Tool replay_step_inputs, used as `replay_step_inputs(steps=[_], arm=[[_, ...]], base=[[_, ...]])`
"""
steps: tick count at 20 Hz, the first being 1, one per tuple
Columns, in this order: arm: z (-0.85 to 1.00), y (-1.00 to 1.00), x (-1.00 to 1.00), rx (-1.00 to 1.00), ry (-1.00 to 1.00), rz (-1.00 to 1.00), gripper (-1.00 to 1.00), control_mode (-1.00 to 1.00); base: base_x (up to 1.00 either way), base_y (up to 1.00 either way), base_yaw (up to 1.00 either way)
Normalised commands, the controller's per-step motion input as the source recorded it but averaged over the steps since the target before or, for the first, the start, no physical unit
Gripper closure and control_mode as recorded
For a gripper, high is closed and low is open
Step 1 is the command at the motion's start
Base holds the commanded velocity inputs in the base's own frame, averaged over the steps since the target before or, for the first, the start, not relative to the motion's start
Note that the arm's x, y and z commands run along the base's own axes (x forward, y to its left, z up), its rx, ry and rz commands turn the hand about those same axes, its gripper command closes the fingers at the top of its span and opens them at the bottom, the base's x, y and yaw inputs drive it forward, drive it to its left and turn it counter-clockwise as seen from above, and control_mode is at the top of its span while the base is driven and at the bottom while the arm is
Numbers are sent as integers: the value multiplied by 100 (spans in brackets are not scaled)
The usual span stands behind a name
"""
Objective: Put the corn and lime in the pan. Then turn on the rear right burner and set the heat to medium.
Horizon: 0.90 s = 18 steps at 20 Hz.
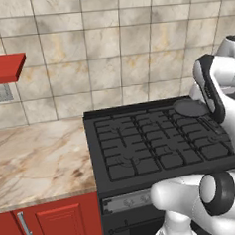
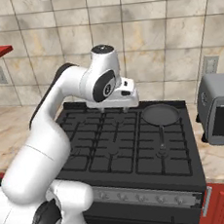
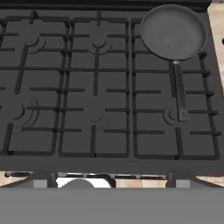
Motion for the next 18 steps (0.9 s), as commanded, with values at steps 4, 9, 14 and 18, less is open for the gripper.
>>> replay_step_inputs(steps=[4, 9, 14, 18], arm=[[-15, -100, -4, 0, 8, -4, -100, -100], [-23, -100, -19, -2, 12, -9, -100, -100], [-23, -93, -10, -4, 17, -13, -100, -100], [-14, -19, 27, -4, 3, 0, -100, -100]], base=[[0, 0, 0], [0, 0, 0], [0, 0, 0], [0, 0, 0]])
